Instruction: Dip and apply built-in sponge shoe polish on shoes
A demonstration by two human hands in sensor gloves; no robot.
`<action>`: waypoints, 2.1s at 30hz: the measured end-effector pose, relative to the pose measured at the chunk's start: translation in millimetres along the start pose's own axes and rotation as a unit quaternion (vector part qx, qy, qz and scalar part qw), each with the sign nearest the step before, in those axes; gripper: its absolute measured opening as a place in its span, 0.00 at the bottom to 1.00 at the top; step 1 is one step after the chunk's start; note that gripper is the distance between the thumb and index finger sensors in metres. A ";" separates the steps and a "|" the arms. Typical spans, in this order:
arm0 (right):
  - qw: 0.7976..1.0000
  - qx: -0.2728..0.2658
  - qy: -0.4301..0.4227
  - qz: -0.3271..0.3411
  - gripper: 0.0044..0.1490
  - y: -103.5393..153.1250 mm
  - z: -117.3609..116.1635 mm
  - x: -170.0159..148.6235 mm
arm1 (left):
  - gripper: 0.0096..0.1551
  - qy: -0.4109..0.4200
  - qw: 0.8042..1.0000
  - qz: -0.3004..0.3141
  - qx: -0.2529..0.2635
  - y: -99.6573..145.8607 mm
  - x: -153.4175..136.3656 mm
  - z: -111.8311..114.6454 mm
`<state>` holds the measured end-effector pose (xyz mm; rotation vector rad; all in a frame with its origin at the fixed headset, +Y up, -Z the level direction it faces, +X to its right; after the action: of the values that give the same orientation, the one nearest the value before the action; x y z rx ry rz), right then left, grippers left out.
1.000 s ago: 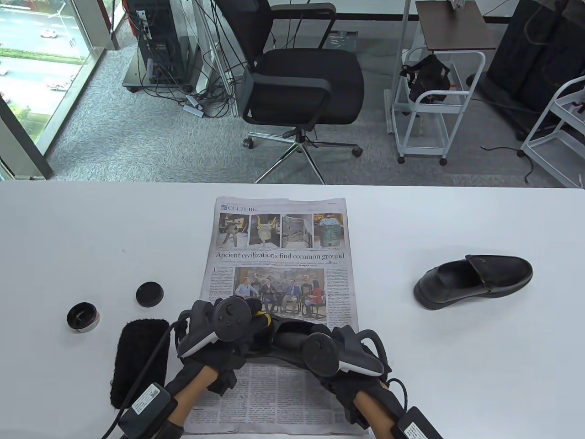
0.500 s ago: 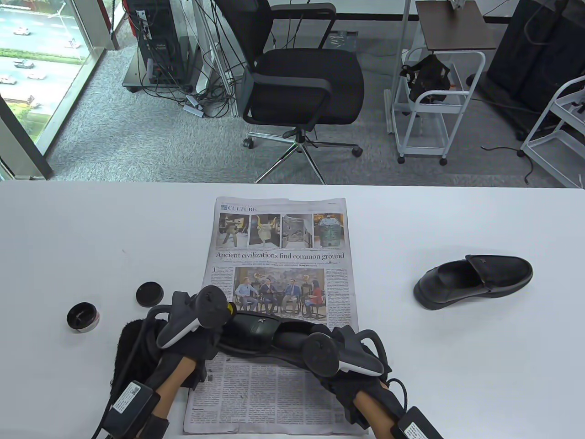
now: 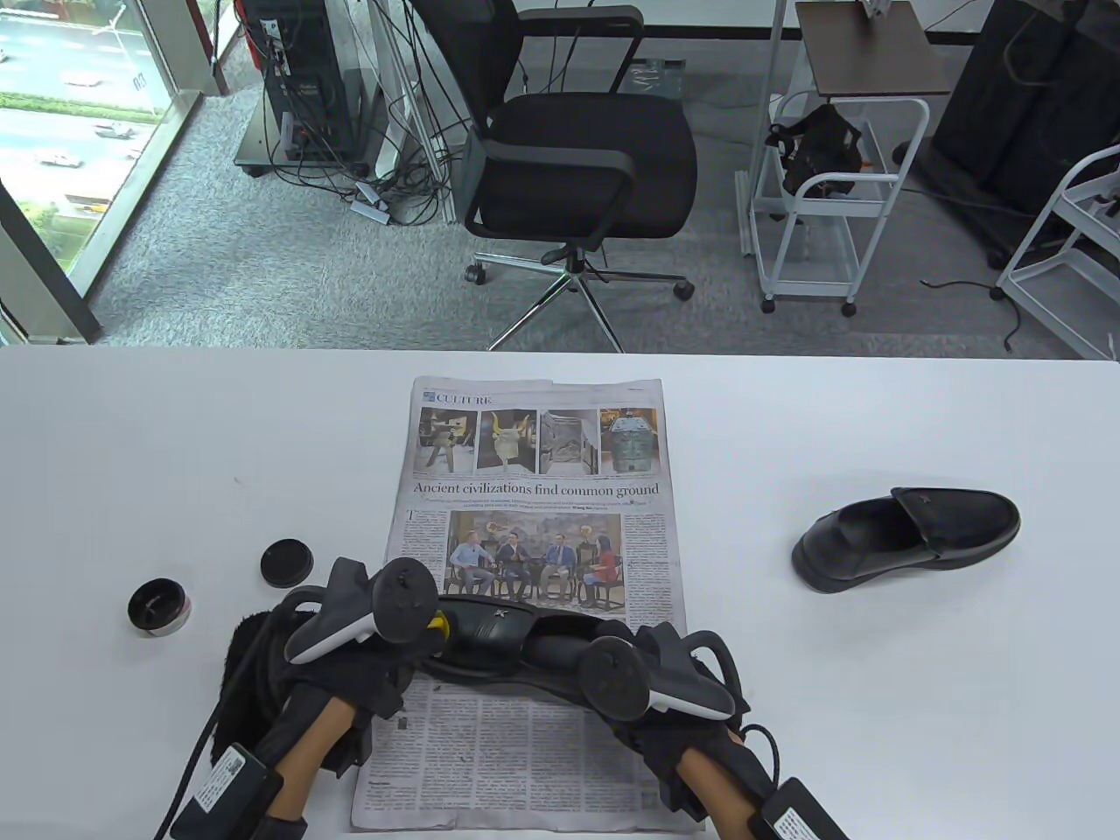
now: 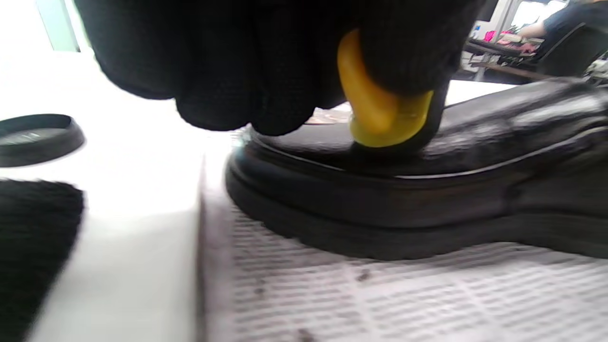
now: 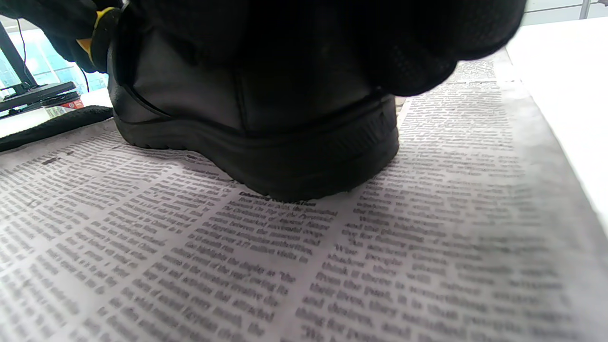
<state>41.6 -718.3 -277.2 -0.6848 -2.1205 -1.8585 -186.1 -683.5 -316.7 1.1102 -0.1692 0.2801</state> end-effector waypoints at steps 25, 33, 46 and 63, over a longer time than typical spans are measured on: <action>1.000 -0.001 0.001 -0.001 0.25 0.1 0.0 0.2 | 0.27 0.106 0.981 0.058 0.149 -11.7 36.8 1.4; 1.000 -0.001 0.001 0.000 0.25 0.2 0.1 0.2 | 0.27 0.006 0.986 -0.074 0.146 -14.4 8.7 4.3; 1.000 -0.002 0.000 0.000 0.25 0.3 0.0 0.6 | 0.27 0.066 0.986 -0.117 0.099 3.0 -39.6 -10.7; 1.000 -0.002 0.002 -0.001 0.25 0.3 -0.2 1.0 | 0.26 0.045 0.951 -0.269 0.148 -3.0 -156.0 -54.8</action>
<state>40.9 -718.2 -276.4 -0.6791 -2.1173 -1.8632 -334.0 -656.9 -385.8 1.3915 0.2674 -0.1391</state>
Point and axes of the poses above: the tracker on the back of each hand, its own x axis roughly to the thumb side, its own y axis roughly from the fingertips to the wrist, z = x × y, the point moved 3 cm from there along -y, roughly from the wrist to the fingertips, and after that the axes turned 6 degrees about -x, right-handed, at the moved point
